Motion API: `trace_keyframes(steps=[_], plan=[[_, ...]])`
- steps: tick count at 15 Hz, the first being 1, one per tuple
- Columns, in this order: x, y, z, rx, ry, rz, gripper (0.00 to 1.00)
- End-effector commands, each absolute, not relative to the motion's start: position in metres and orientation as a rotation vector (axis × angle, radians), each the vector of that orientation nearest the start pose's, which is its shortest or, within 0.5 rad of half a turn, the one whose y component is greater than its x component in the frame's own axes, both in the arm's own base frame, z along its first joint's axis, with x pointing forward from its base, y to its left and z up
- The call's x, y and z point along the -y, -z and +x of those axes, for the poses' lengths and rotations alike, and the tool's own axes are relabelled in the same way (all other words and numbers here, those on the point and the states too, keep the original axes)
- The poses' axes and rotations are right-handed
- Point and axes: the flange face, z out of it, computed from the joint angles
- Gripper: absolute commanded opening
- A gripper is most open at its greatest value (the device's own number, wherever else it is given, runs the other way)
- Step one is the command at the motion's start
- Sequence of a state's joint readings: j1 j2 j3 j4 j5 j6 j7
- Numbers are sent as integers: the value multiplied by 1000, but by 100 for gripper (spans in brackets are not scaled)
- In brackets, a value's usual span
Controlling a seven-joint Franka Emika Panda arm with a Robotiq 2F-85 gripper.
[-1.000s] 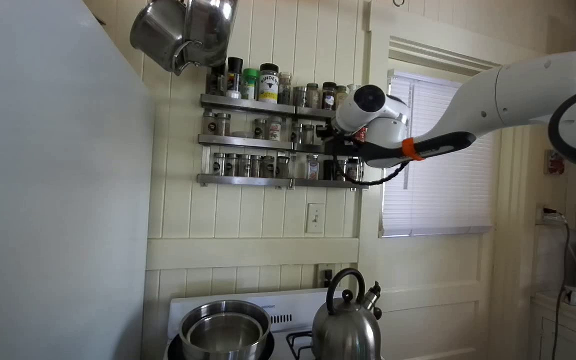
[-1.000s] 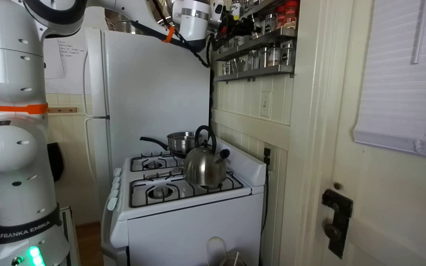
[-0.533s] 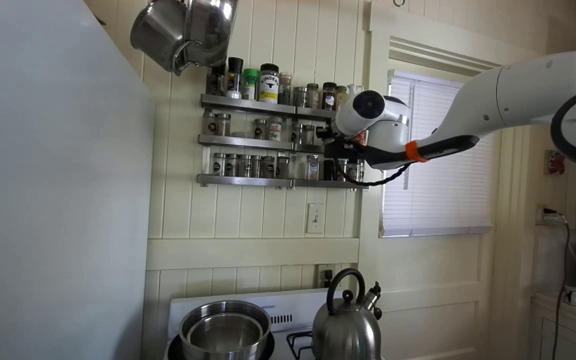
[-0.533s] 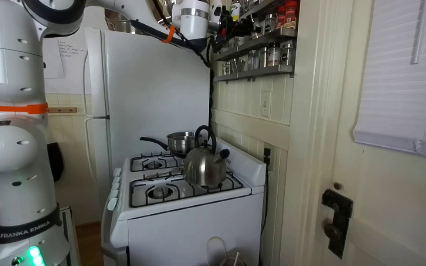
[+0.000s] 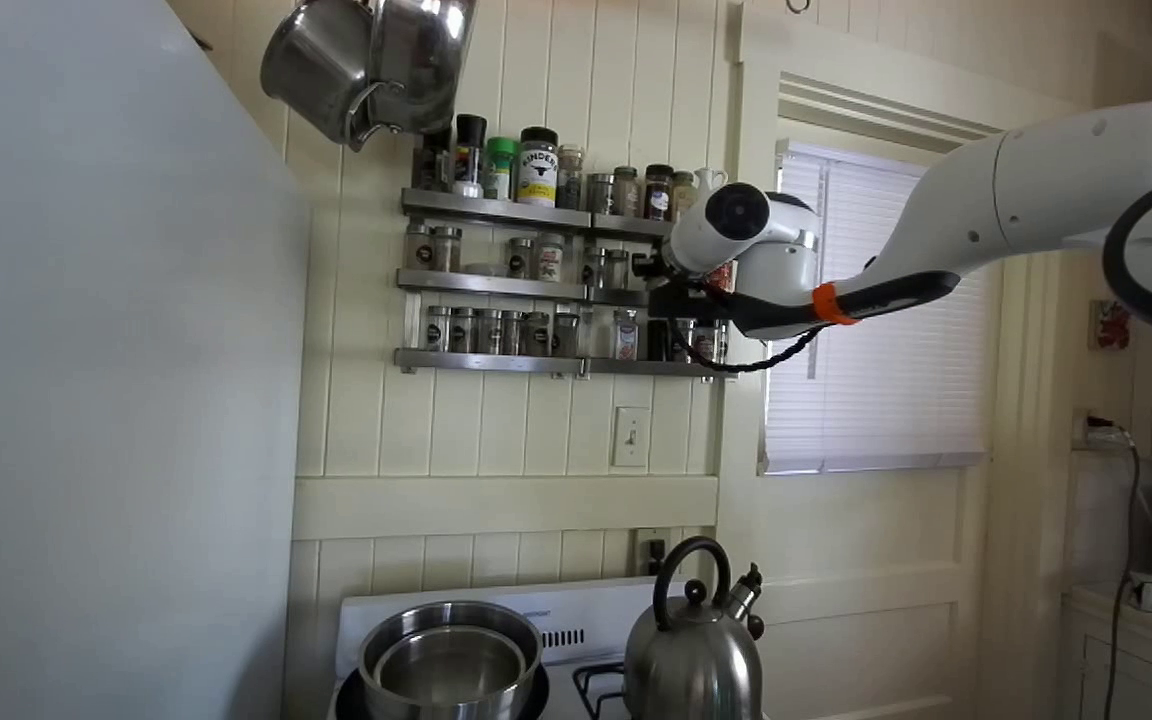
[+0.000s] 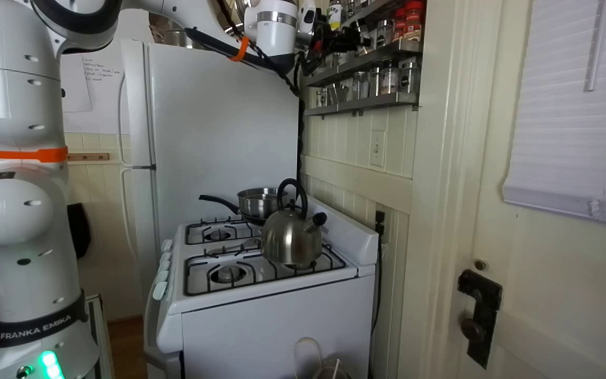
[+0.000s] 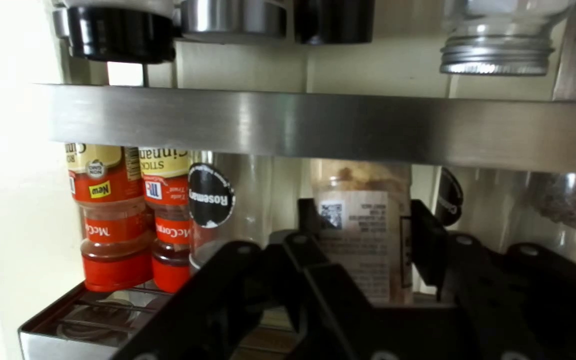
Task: Pick up the spice bottle on the middle shelf and put it on the stove
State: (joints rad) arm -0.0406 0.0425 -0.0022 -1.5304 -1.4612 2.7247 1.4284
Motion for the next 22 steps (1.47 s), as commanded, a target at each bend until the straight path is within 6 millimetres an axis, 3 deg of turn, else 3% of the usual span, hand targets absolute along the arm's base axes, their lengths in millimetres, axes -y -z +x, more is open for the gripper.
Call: trace_keyframes(steps=[1,15,22], plan=[[-17,-709,600,-544,2305,-2563,22],[-15,-692,605,-569,2232,-2627,22],[-26,-703,595,-534,2278,-2576,22]])
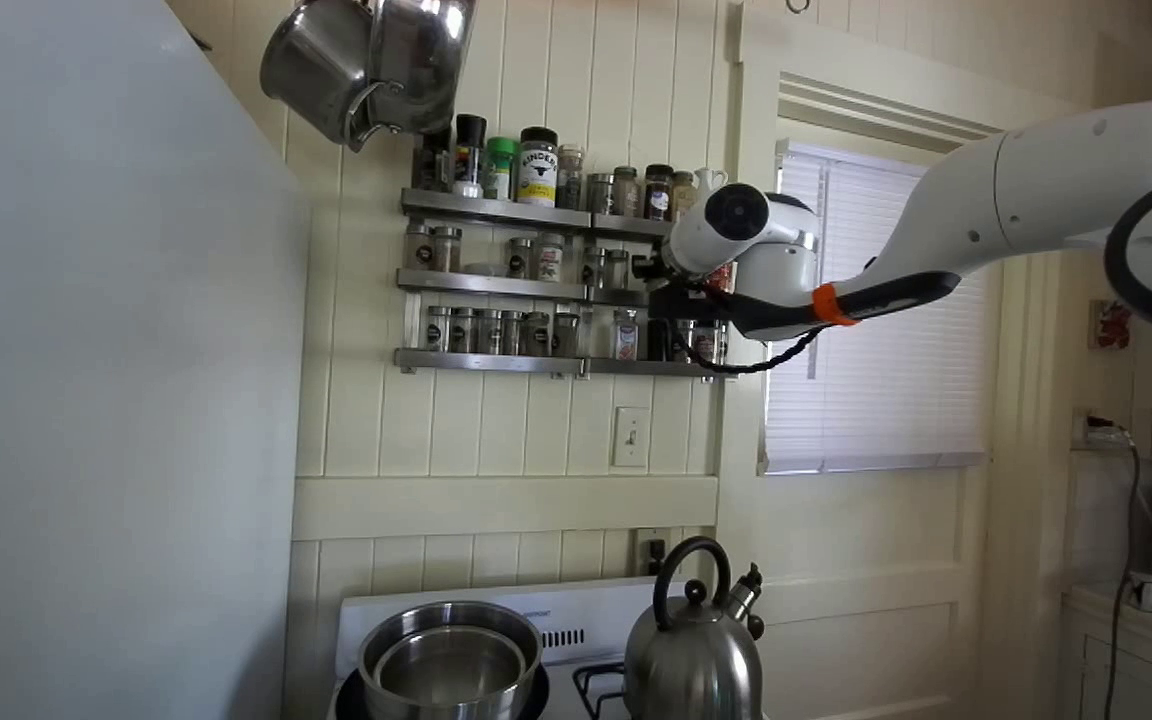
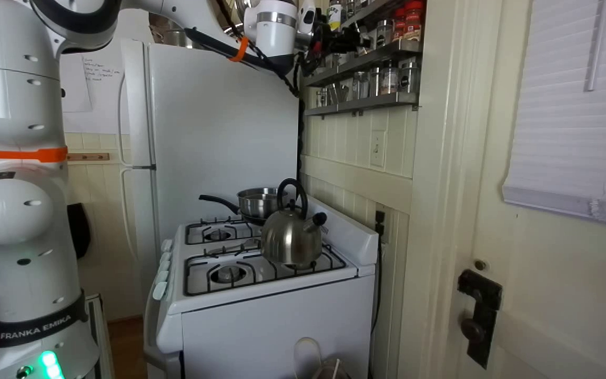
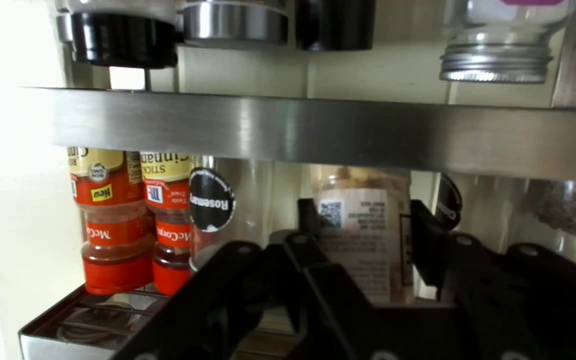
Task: Pick up the spice bottle on the middle shelf and put it on the stove
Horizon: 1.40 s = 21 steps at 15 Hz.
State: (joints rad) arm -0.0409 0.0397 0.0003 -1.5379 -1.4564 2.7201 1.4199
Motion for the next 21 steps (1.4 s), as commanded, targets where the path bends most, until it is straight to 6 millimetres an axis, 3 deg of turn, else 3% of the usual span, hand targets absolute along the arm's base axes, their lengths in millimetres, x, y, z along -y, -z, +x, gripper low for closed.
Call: trace_keyframes(steps=[1,11,18,21], plan=[[-27,-706,594,-534,2294,-2565,22],[-33,-729,578,-565,2368,-2541,22],[-45,-723,564,-536,2275,-2640,22],[-52,-731,553,-455,2107,-2715,22]])
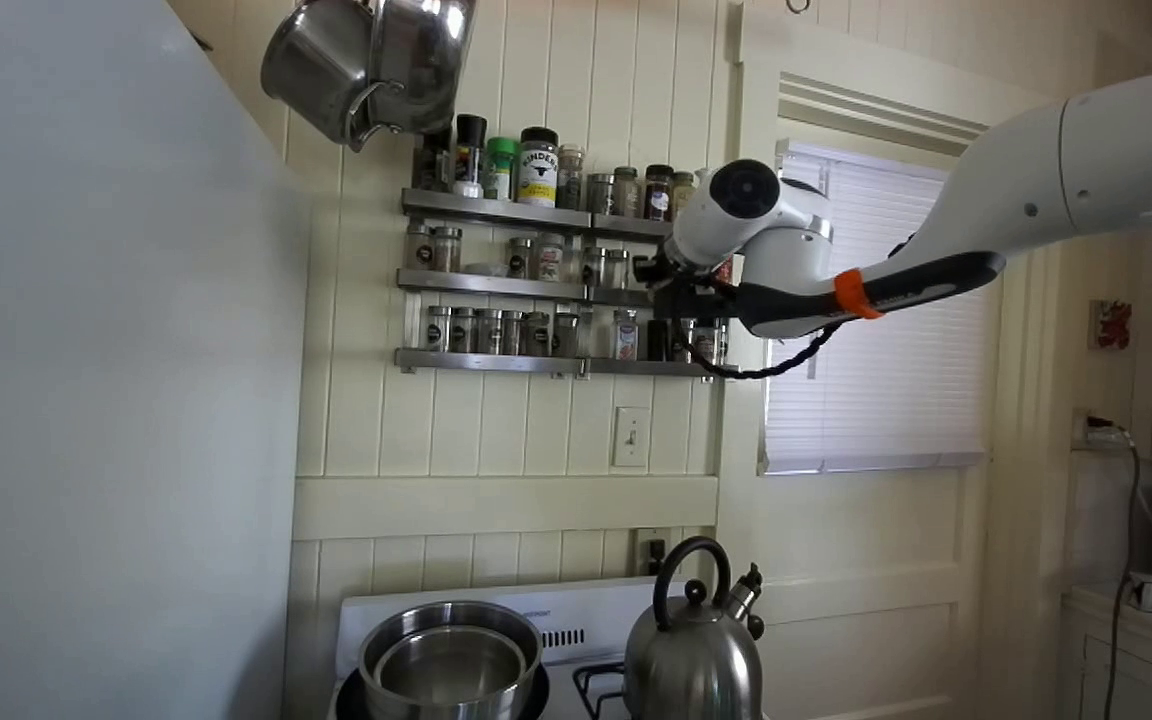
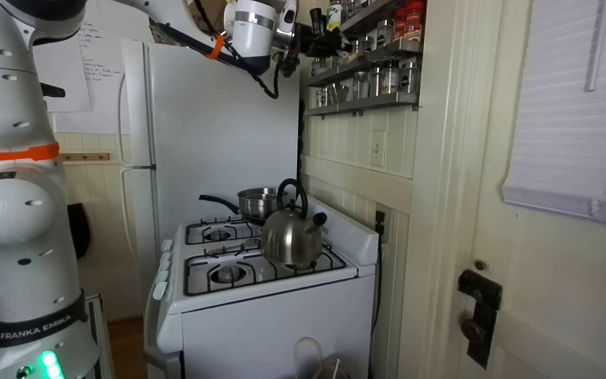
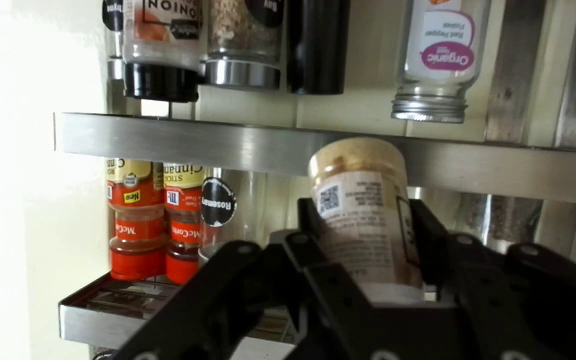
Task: Pick up the spice bottle on the middle shelf and put it on the stove
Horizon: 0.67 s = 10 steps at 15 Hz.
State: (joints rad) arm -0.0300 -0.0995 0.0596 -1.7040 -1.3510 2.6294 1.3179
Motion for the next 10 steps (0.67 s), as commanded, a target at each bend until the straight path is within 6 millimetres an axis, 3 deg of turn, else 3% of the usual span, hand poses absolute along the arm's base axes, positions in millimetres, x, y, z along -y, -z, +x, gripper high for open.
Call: trace_keyframes(steps=[1,7,10], plan=[[-58,-726,548,-412,2041,-2731,22],[-104,-737,522,-86,1769,-2675,22],[-116,-725,513,58,1641,-2618,22]])
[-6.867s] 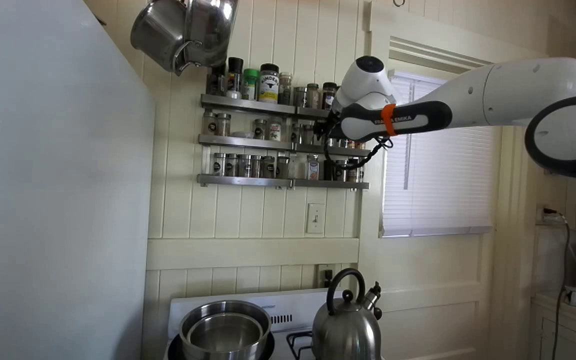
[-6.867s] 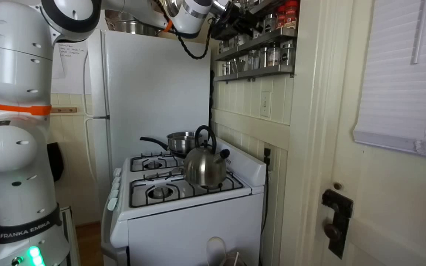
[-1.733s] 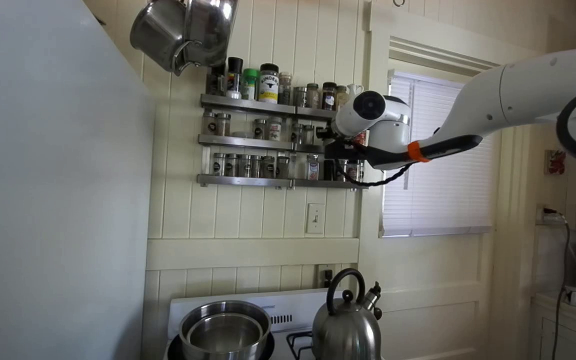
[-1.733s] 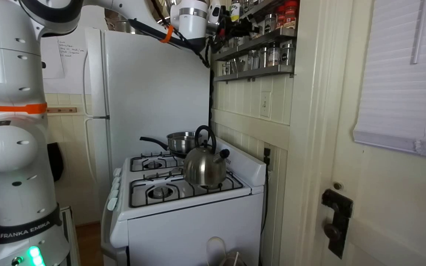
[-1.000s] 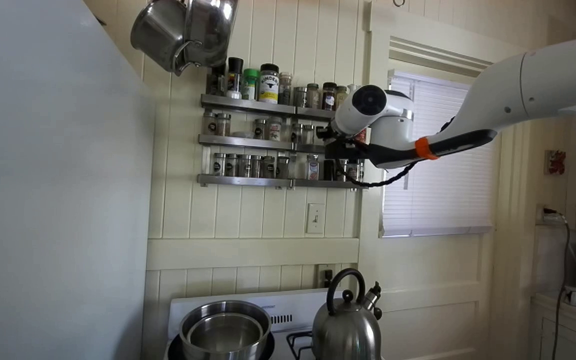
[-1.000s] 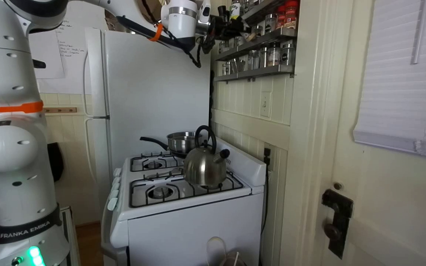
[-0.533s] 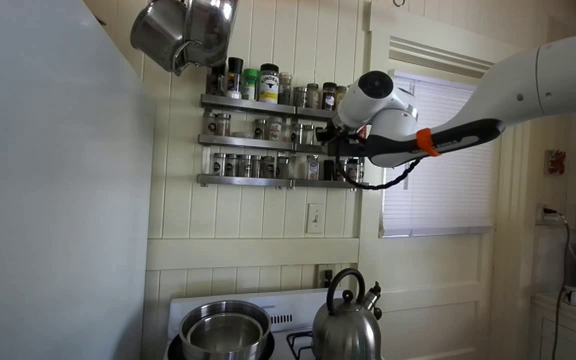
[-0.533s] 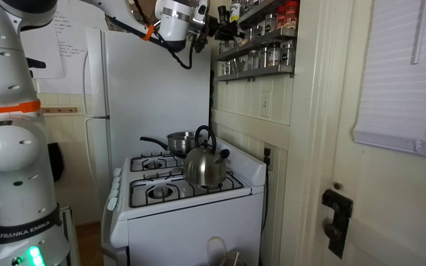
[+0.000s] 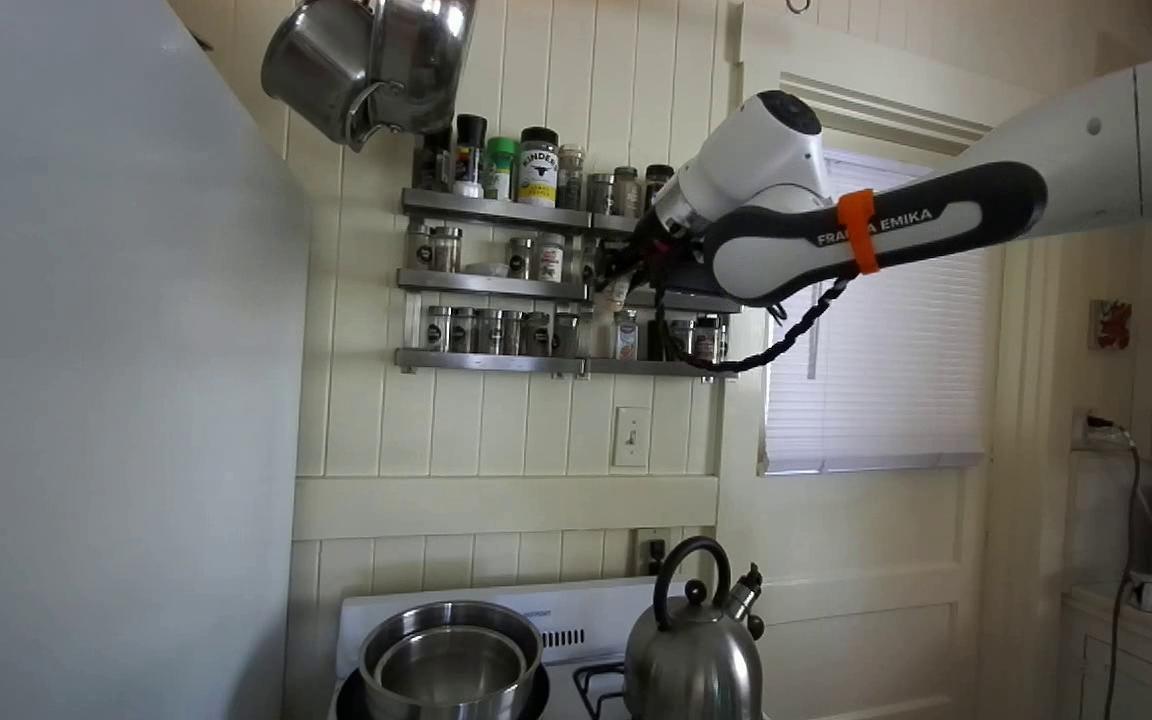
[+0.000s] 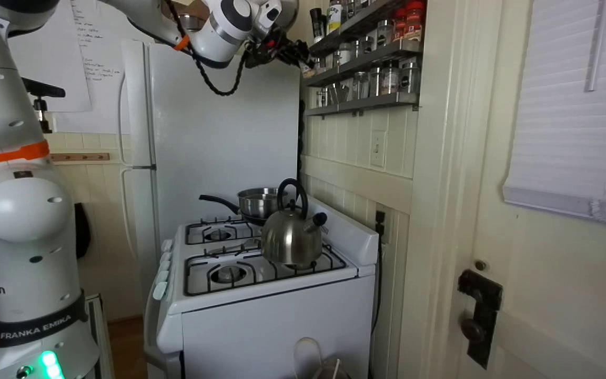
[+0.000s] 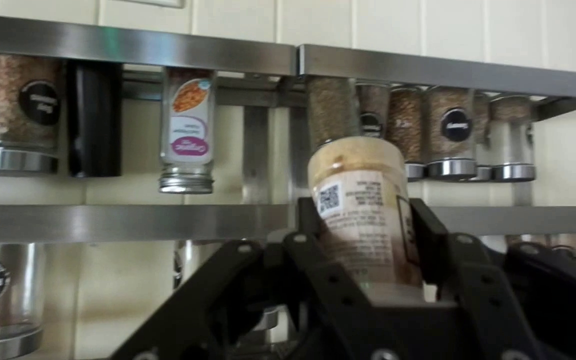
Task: Pick up the spice bottle on the middle shelf and put it on the stove
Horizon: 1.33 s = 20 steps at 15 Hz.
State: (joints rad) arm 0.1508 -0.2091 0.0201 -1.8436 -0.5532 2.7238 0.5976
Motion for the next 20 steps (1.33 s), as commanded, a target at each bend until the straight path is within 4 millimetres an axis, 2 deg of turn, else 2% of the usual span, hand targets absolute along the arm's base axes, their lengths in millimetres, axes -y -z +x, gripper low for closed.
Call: trace_keyframes(steps=[1,5,9,10,13,16,17,19,20], plan=[[-120,-720,510,94,1593,-2596,22],[-126,-704,488,199,1379,-2492,22],[-108,-712,464,216,1174,-2356,22],[-121,-709,486,189,1274,-2415,47],[-107,-718,472,190,1218,-2372,47],[-109,-717,469,195,1207,-2367,47],[-110,-715,469,196,1202,-2368,22],[-122,-705,464,224,1164,-2389,22],[-132,-691,456,251,1127,-2407,22]])
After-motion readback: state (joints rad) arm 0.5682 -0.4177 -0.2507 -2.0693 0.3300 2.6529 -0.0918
